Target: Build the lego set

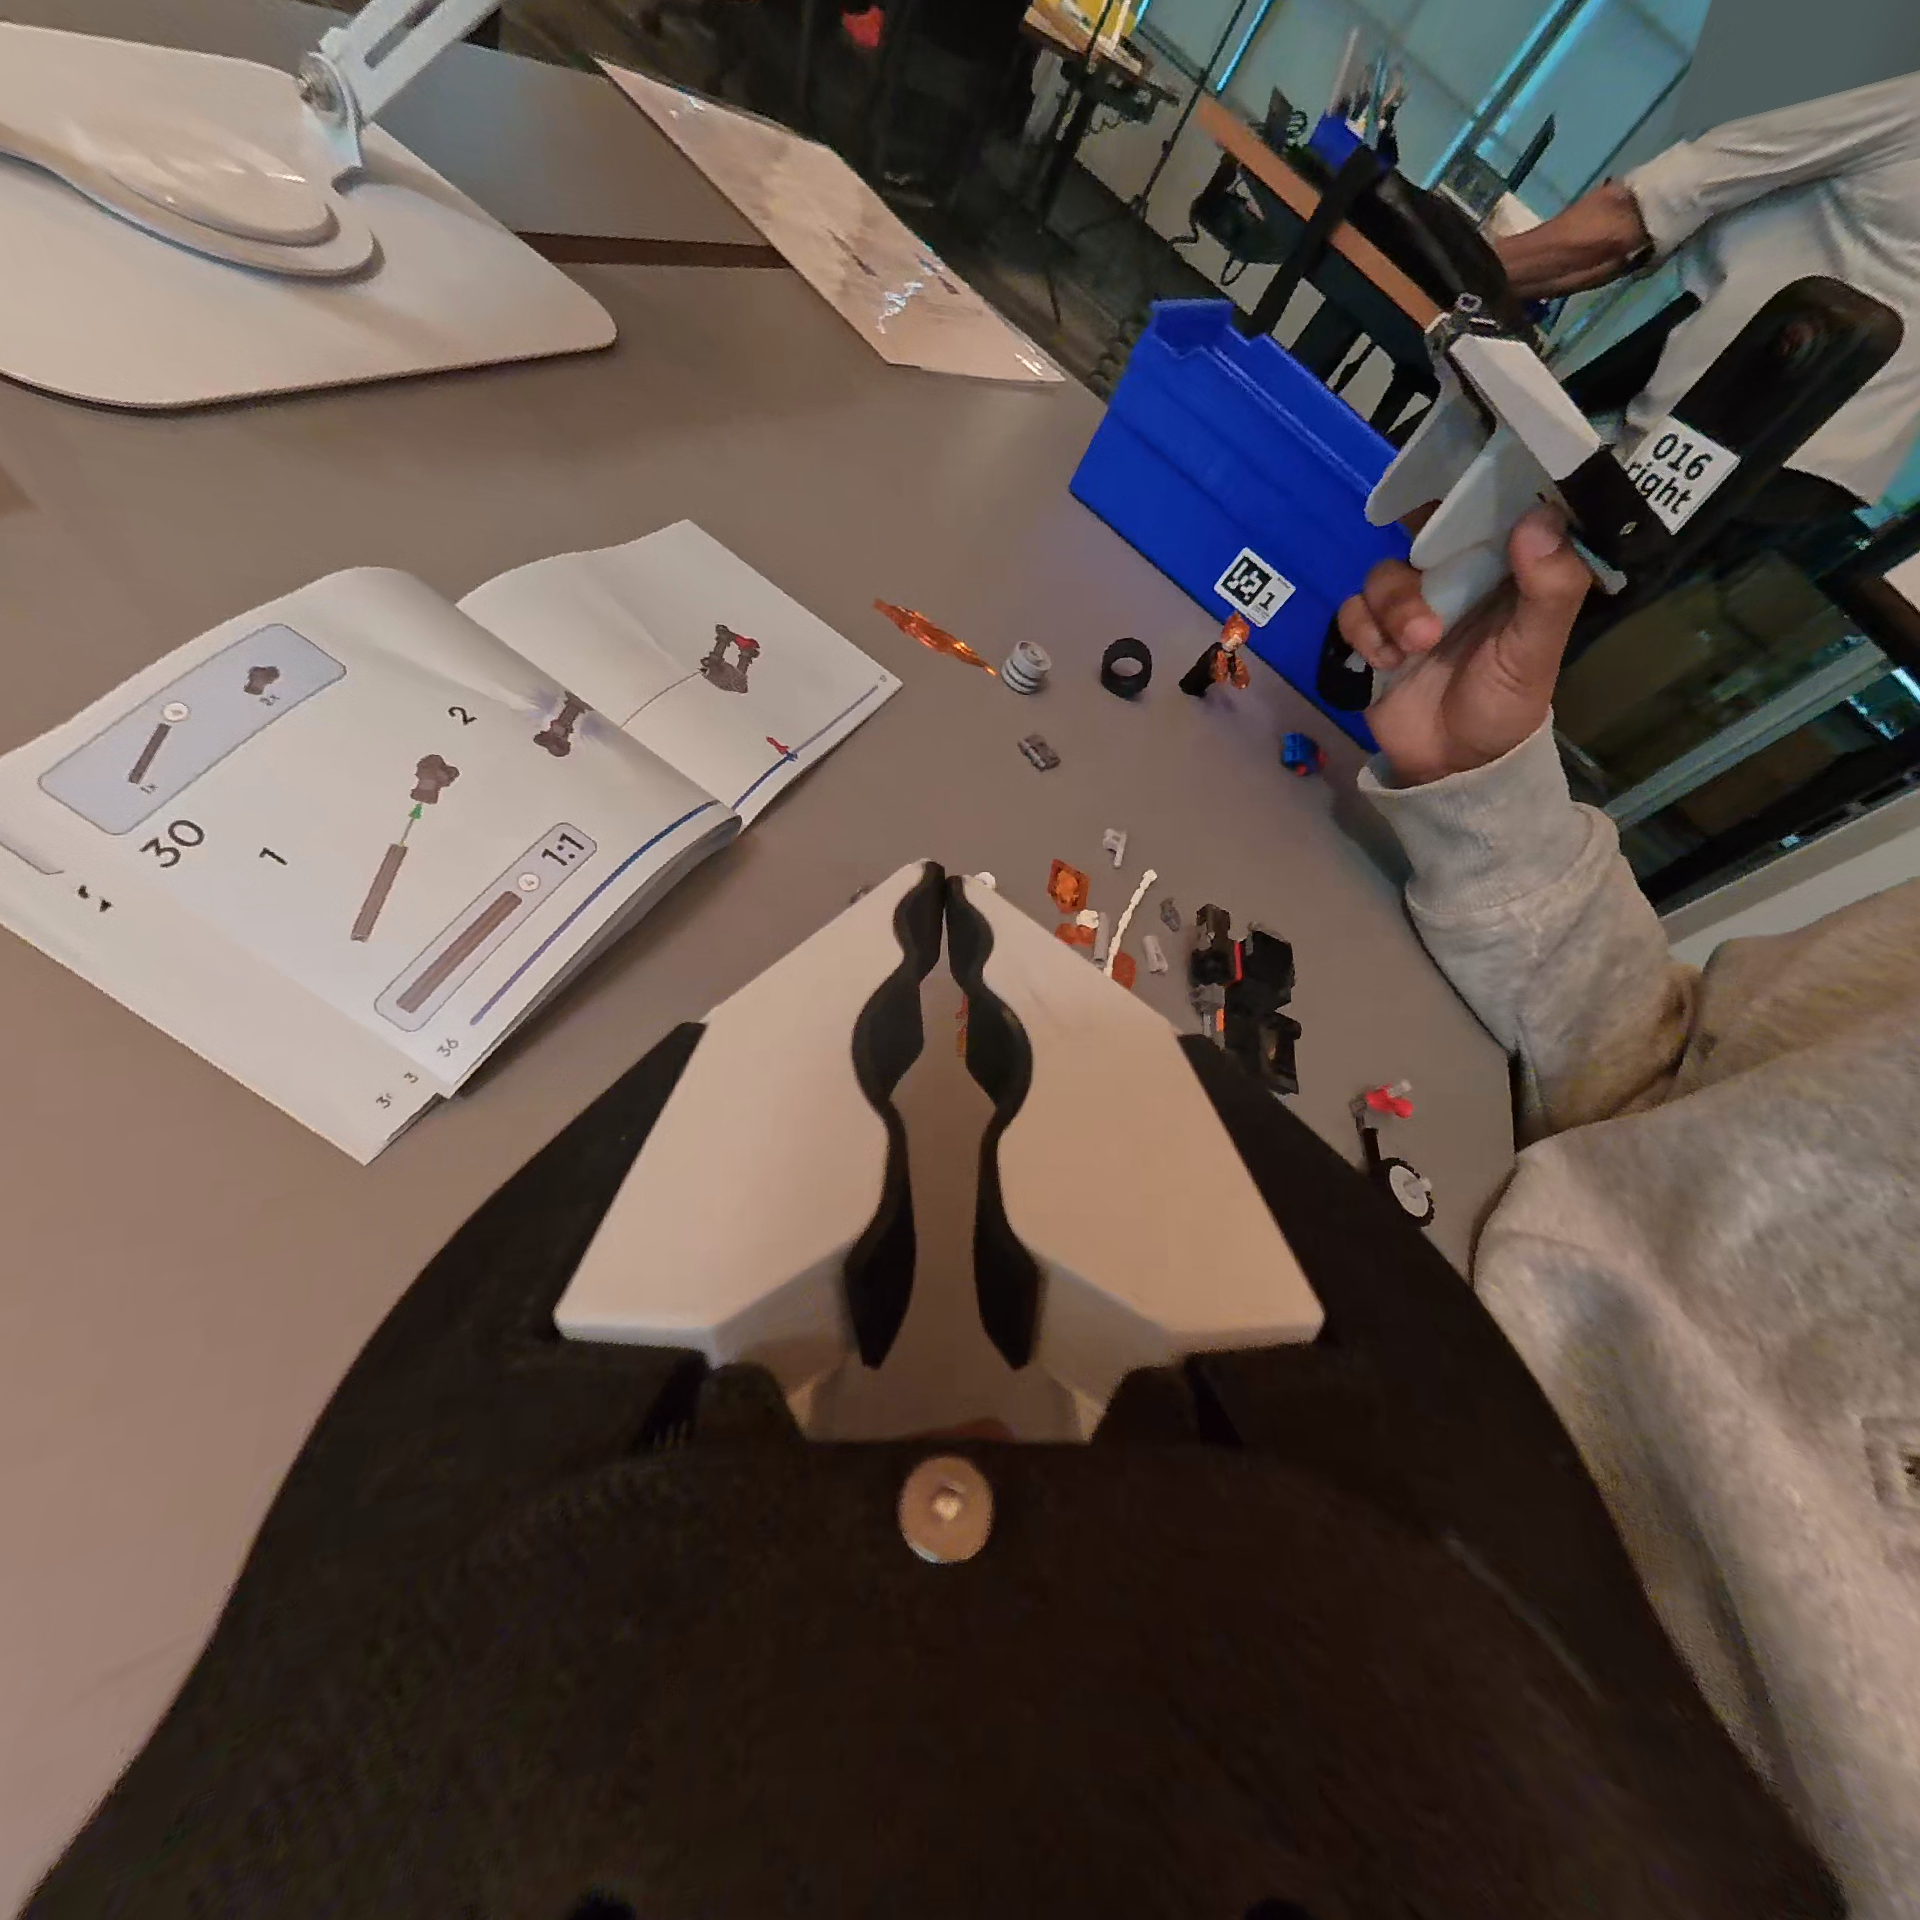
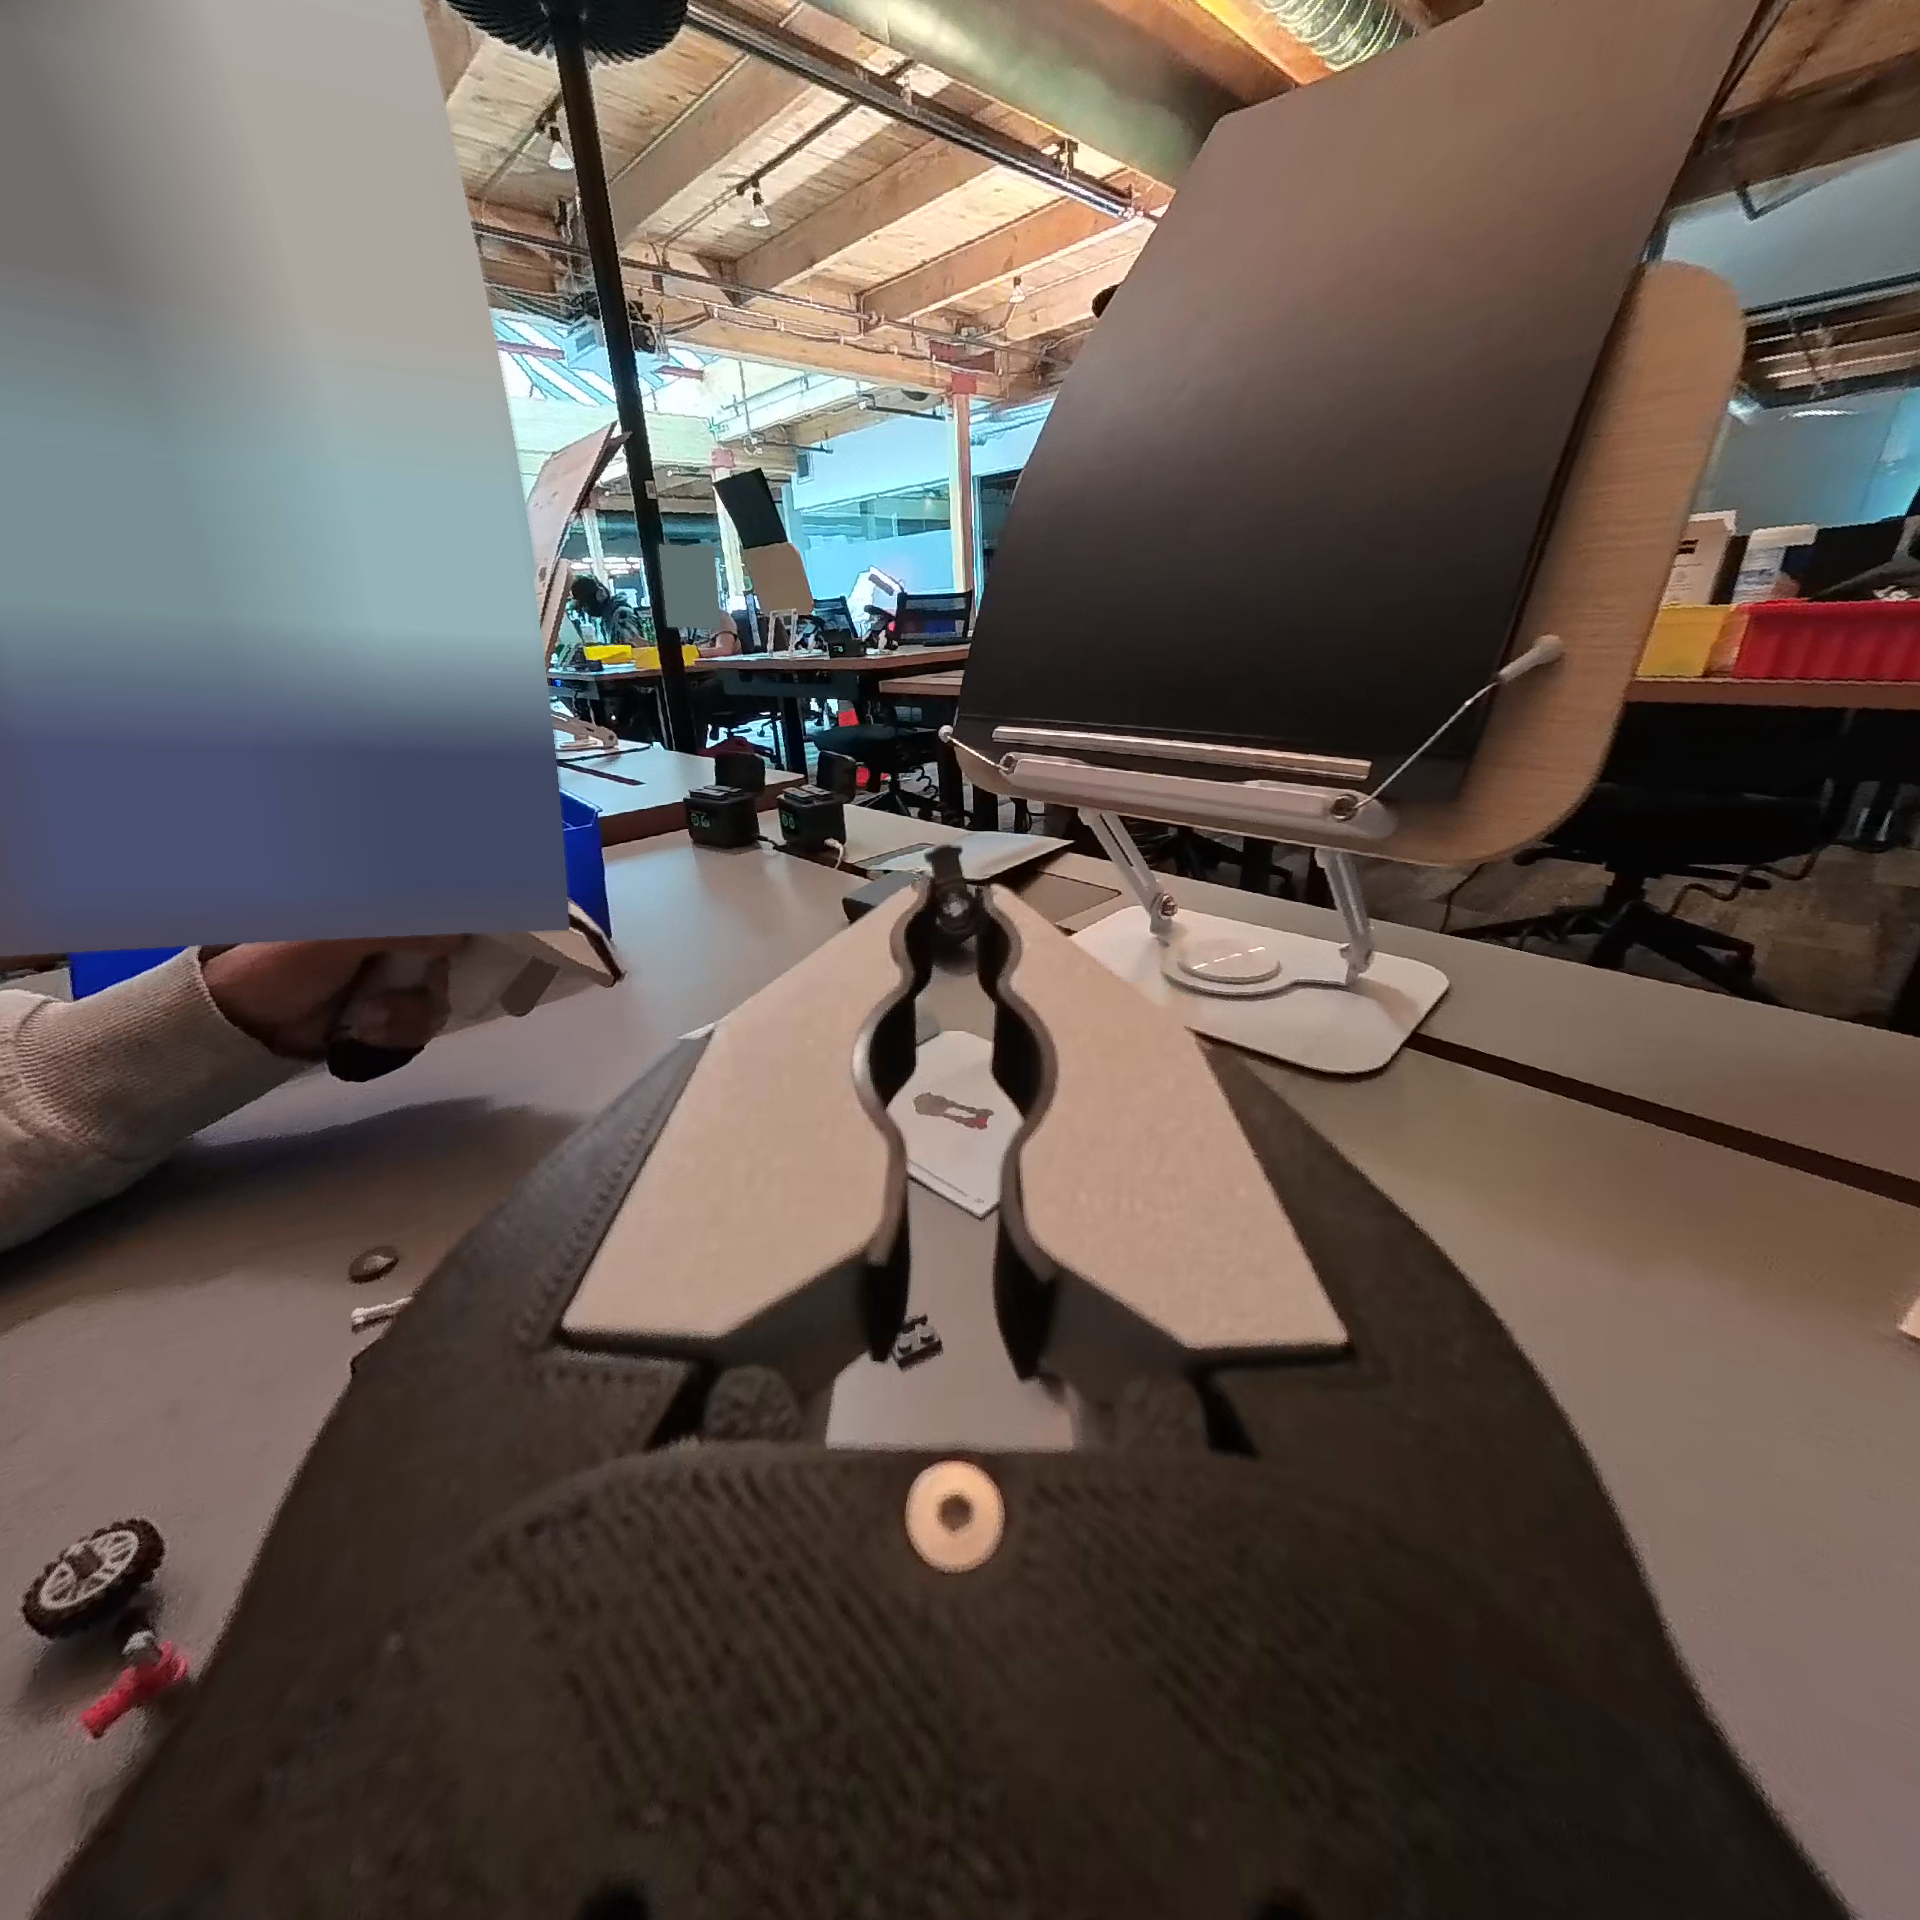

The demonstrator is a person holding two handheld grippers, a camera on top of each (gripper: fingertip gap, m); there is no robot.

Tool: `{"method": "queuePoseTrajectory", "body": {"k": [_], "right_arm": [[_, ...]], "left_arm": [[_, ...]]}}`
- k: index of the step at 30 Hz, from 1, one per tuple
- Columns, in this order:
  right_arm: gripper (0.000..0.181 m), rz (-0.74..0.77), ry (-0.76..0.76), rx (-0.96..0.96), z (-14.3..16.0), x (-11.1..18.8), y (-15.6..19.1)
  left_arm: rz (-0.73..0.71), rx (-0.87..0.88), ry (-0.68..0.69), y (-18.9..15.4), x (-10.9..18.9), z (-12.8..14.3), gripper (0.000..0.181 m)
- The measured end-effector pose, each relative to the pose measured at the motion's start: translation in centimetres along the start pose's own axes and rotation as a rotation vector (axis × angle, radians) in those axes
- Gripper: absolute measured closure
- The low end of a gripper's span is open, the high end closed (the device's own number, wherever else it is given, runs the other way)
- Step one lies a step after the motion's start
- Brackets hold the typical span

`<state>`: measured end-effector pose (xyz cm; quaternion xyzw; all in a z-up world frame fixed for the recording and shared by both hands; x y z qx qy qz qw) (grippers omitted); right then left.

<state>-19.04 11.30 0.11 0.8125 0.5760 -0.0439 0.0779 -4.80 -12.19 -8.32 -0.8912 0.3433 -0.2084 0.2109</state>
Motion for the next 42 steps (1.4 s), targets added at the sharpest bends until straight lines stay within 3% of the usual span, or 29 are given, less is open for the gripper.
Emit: {"method": "queuePoseTrajectory", "body": {"k": [42], "right_arm": [[0.177,-0.048,0.010,-0.018,0.4,-0.6,1.3]], "left_arm": [[-0.030,-0.027,0.059,0.2,-0.7,0.8,0.181]]}}
Point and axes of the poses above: each gripper's, where its closed fingertips meet, x back along the fingers, z out of its underside, y = z × x across the jaws, the point moved 3 cm from there along x, back along the fingers, and after that the axes turned 10 degrees about z, right-handed, at the moved point
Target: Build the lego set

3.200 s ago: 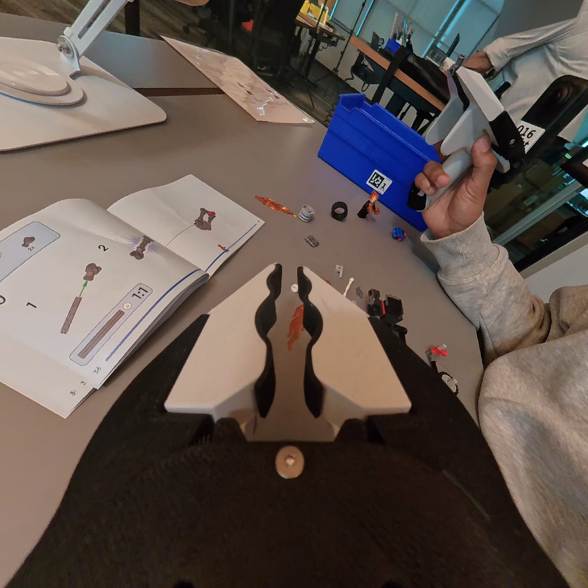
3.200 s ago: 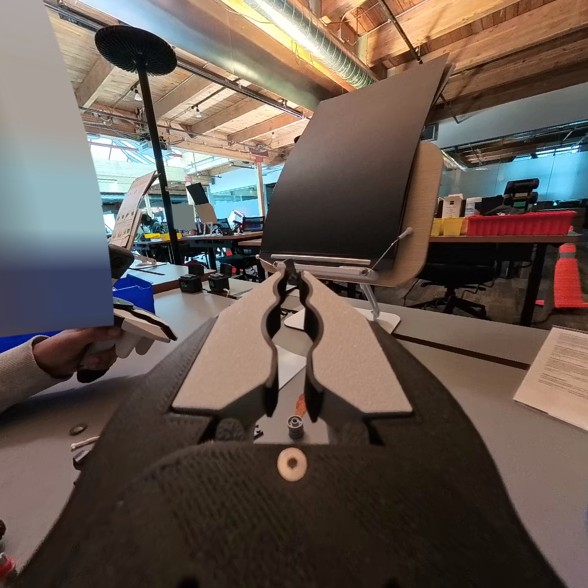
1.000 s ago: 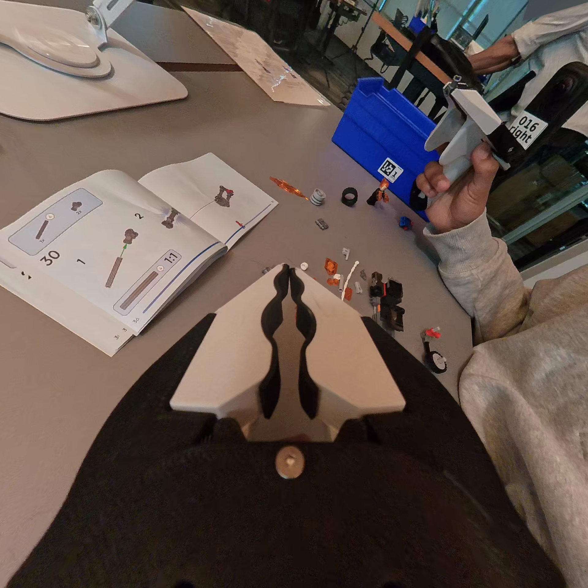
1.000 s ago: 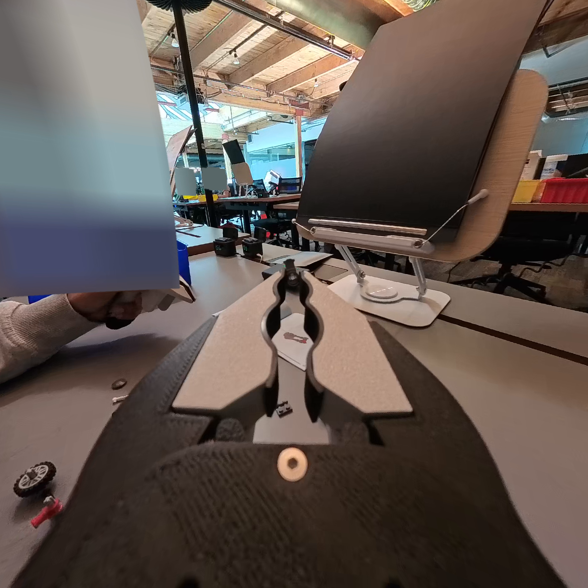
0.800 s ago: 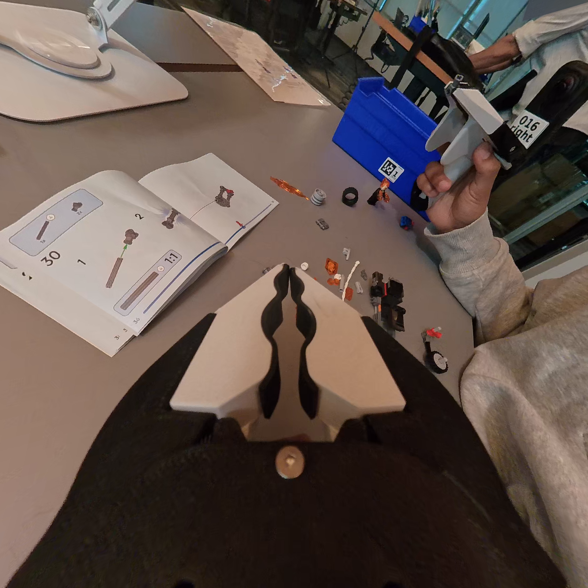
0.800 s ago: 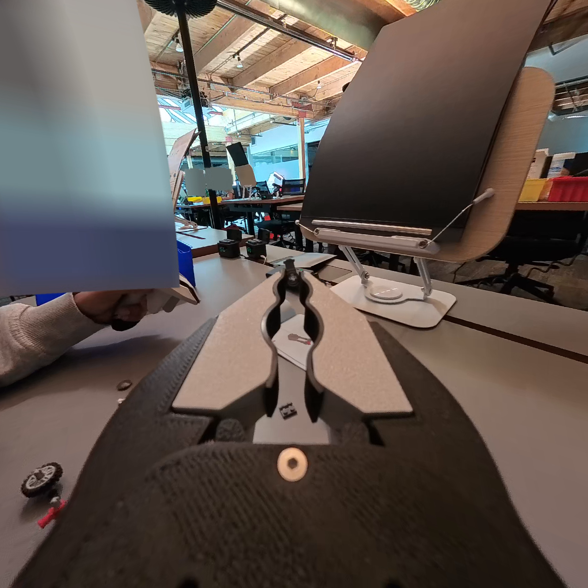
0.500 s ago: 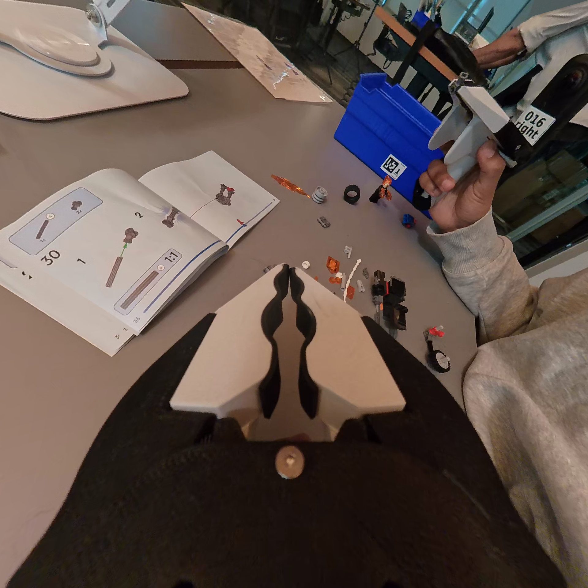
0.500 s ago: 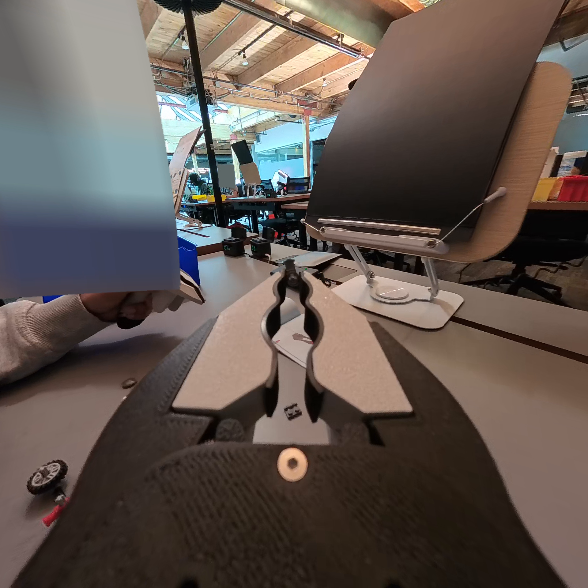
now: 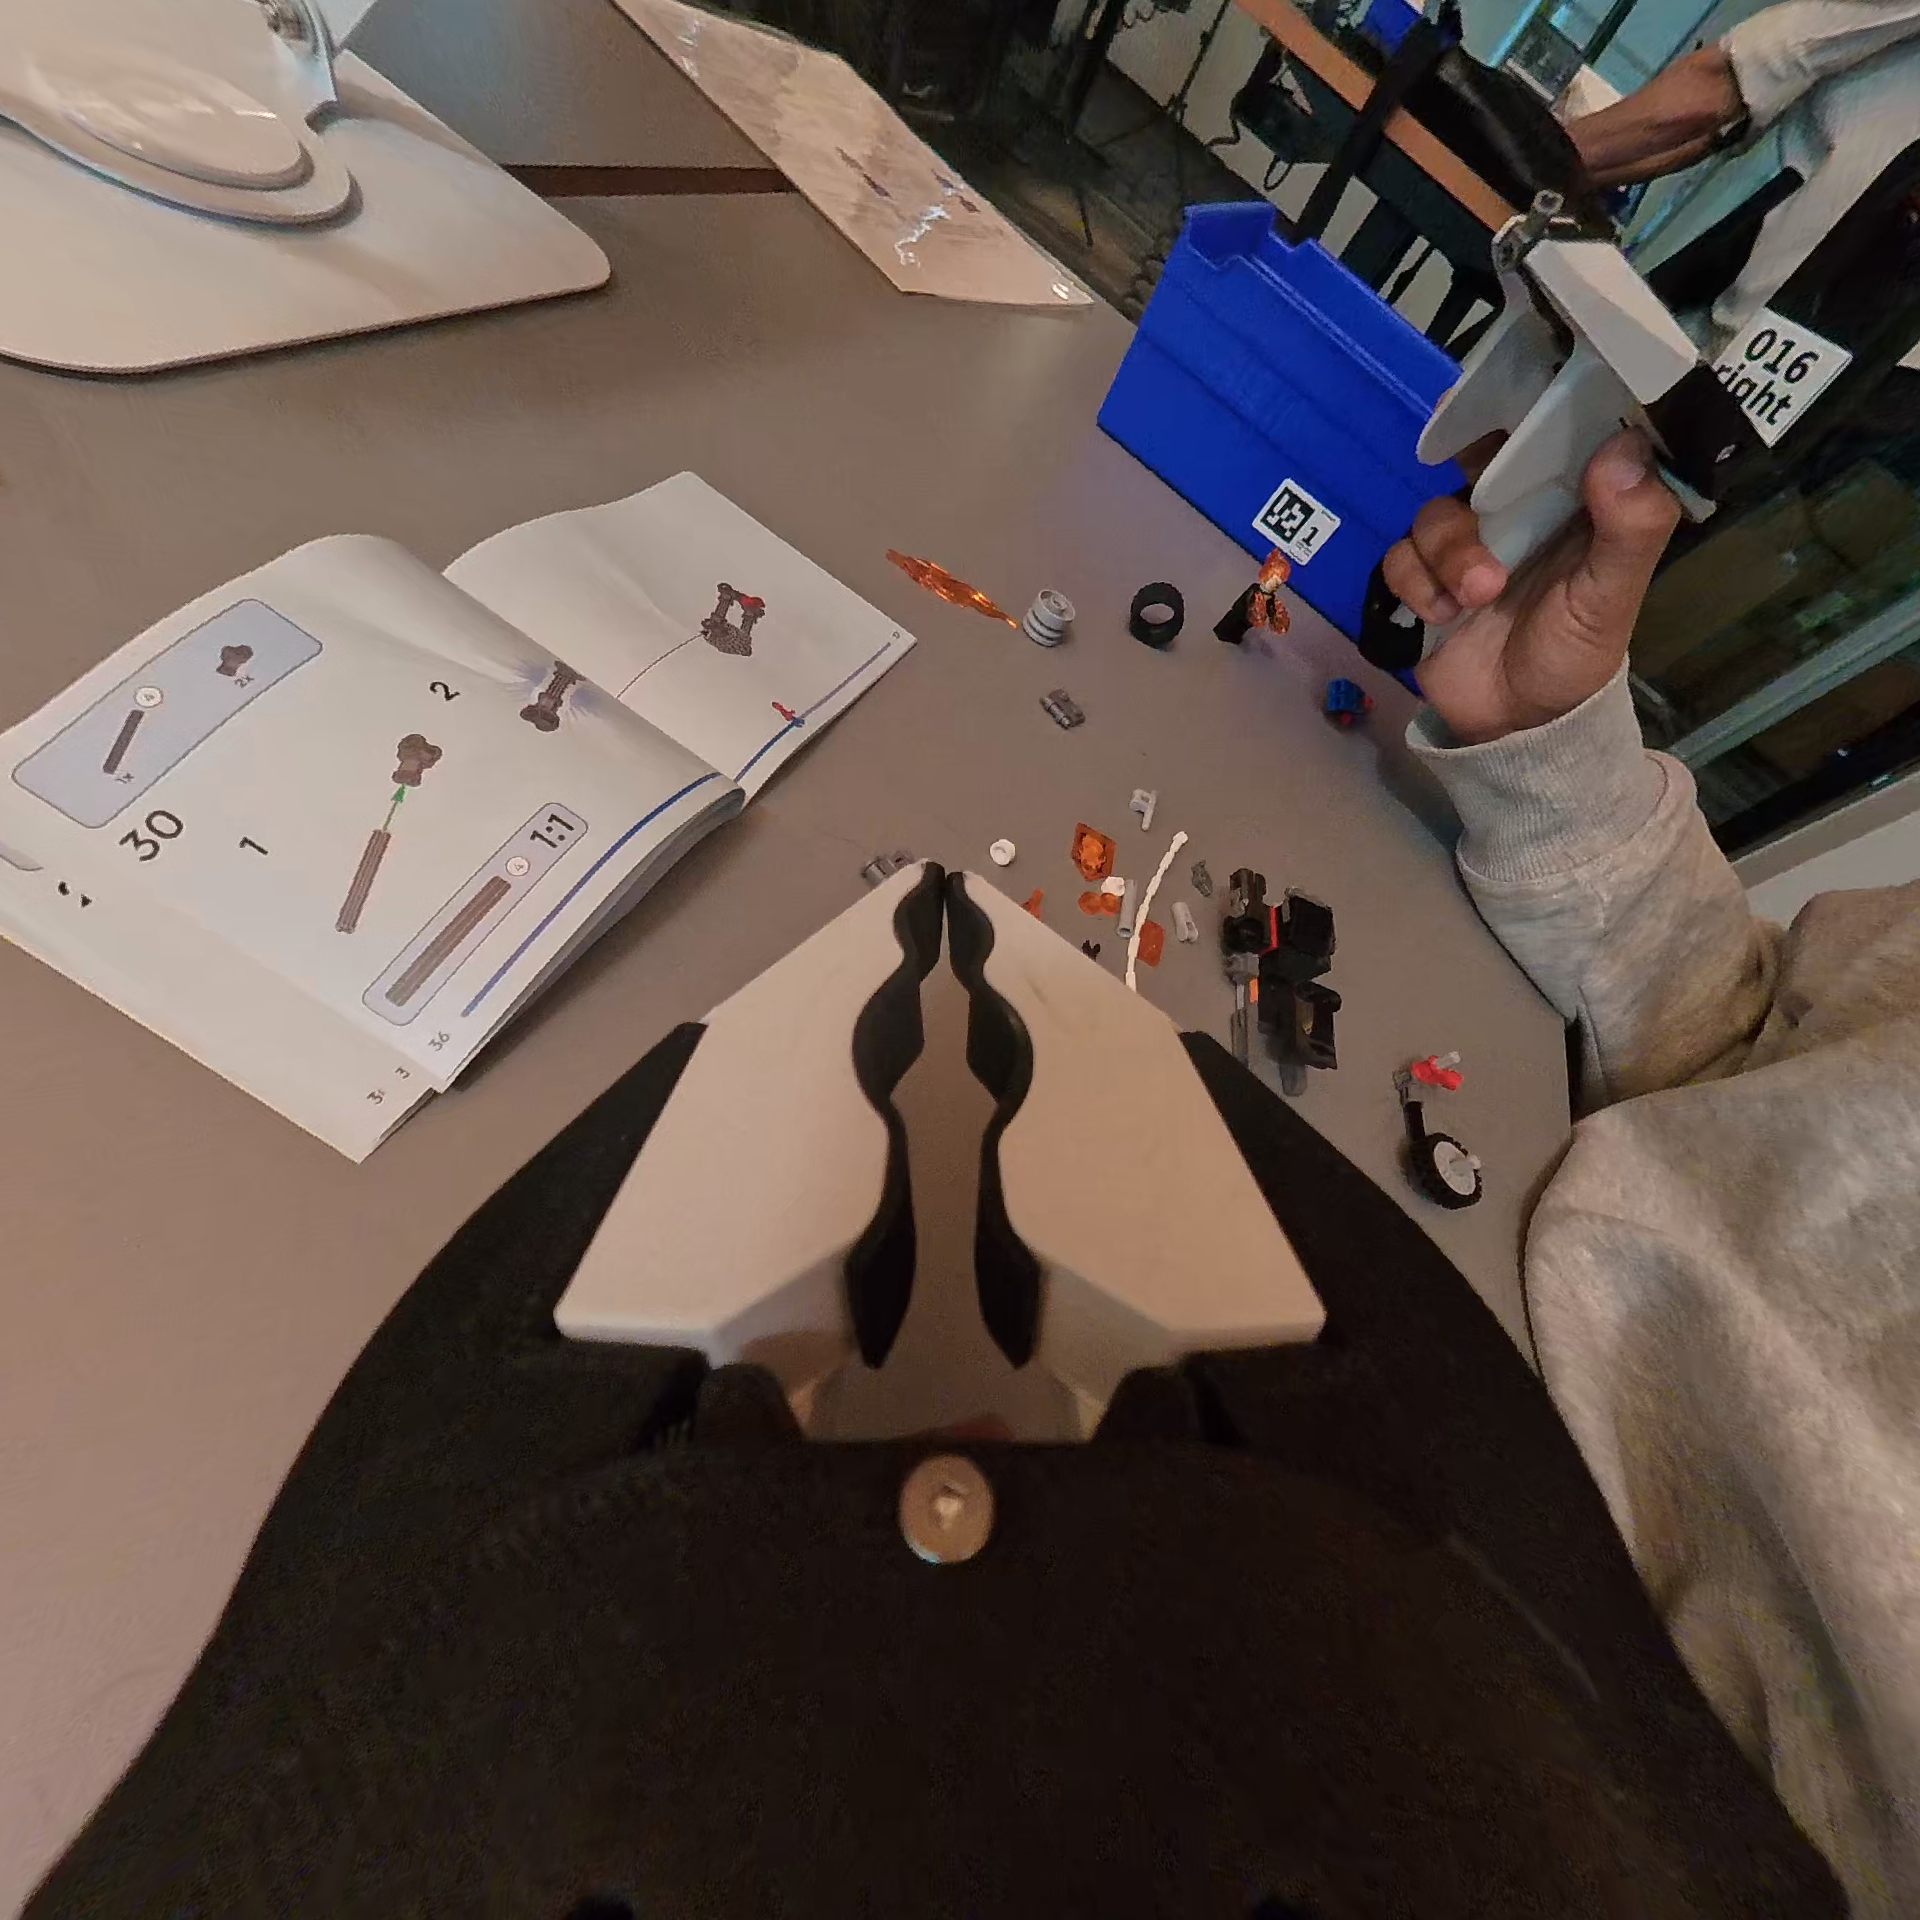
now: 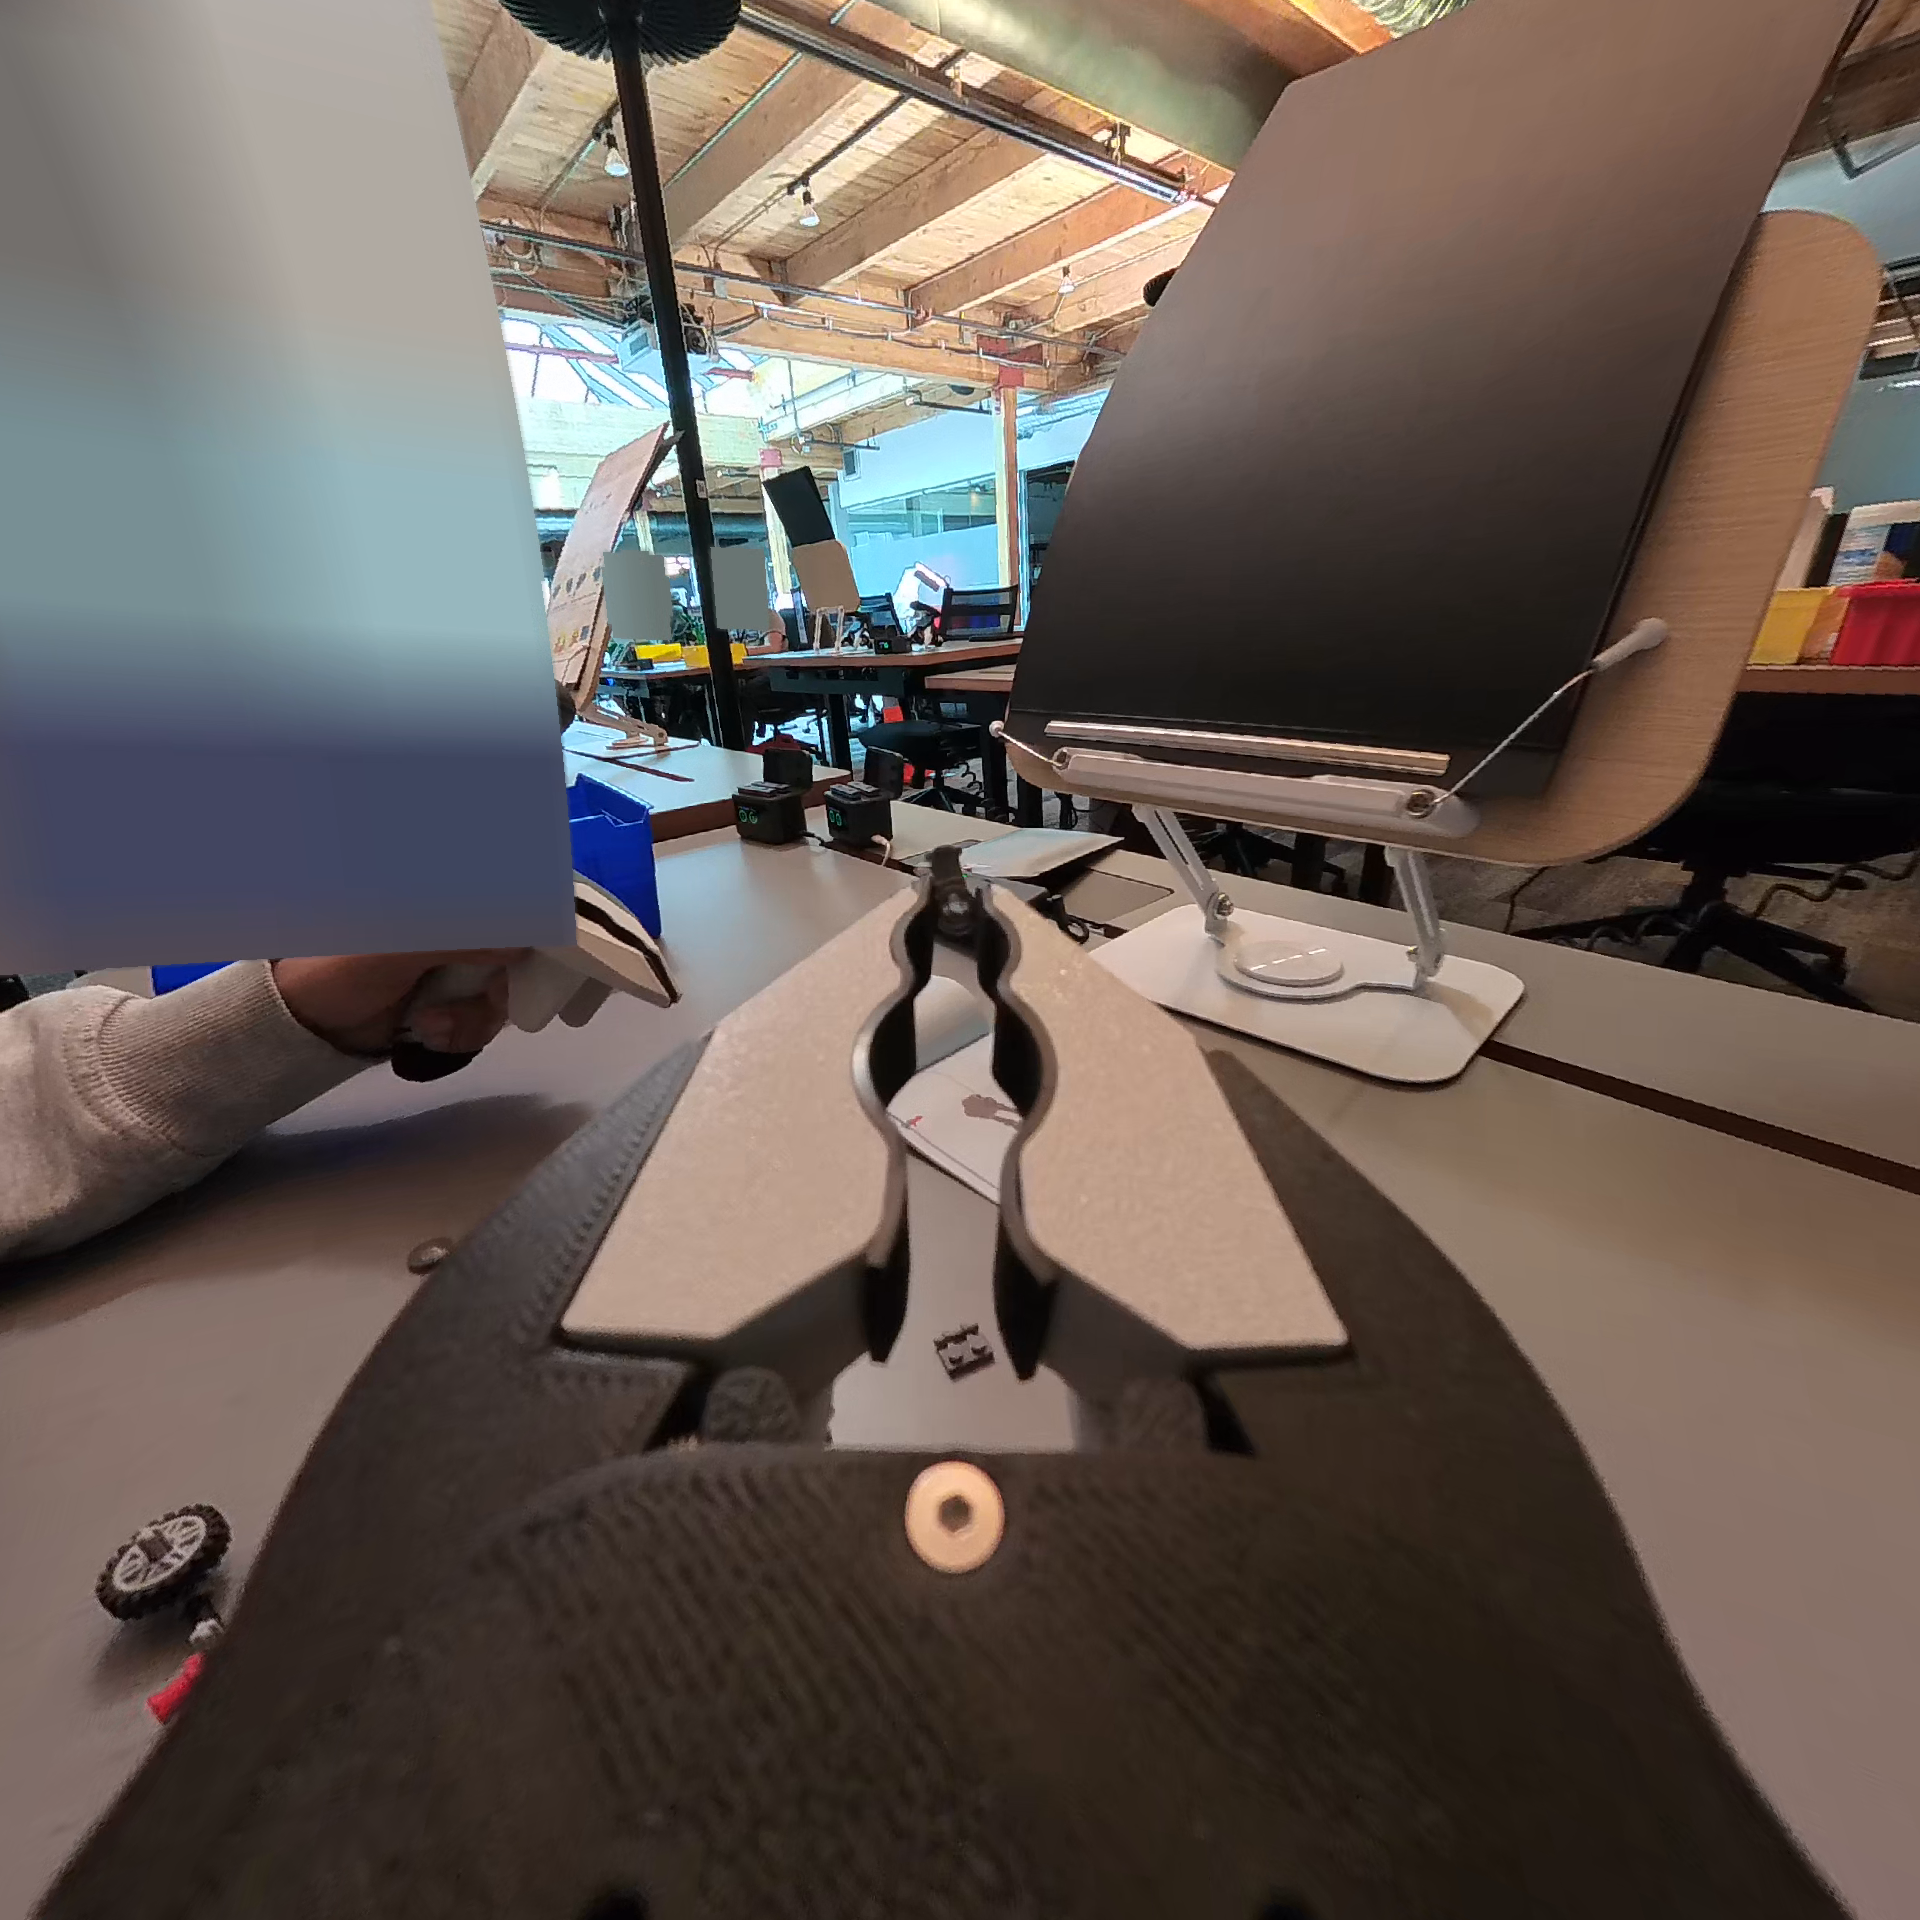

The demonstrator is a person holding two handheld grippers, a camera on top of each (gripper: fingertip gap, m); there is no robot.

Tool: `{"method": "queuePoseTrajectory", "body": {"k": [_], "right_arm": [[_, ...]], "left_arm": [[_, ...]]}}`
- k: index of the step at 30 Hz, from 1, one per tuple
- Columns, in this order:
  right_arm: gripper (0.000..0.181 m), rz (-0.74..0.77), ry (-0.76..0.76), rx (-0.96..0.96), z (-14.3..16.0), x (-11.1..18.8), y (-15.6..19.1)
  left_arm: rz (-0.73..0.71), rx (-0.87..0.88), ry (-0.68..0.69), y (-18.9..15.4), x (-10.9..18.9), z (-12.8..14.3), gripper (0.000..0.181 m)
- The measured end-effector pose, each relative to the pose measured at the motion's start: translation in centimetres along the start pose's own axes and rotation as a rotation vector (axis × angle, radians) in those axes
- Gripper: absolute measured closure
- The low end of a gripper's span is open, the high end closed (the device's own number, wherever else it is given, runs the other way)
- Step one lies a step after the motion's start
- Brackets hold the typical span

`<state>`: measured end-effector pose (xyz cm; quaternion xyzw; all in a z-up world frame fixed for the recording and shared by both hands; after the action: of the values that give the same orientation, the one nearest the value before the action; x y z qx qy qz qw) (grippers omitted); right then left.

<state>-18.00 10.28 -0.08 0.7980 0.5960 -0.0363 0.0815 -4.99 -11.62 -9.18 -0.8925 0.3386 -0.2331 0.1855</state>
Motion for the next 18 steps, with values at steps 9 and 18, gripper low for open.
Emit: {"method": "queuePoseTrajectory", "body": {"k": [9,18], "right_arm": [[0.177,-0.007,-0.059,-0.059,-0.9,0.7,-0.5],[0.177,-0.008,-0.084,-0.071,-1.4,1.0,-0.7]], "left_arm": [[-0.015,-0.016,0.020,0.1,-0.2,0.2,0.181],[-0.083,-0.053,0.035,0.7,-0.1,0.3,0.180]]}}
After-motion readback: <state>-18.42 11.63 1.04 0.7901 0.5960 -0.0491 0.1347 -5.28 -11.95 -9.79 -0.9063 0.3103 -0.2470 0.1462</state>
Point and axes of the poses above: each gripper's, where its closed fingertips meet, x back along the fingers, z out of its underside, y = z × x across the jaws, the point moved 3 cm from there along x, back along the fingers, and after that the axes turned 10 degrees about z, right-handed, at the moved point
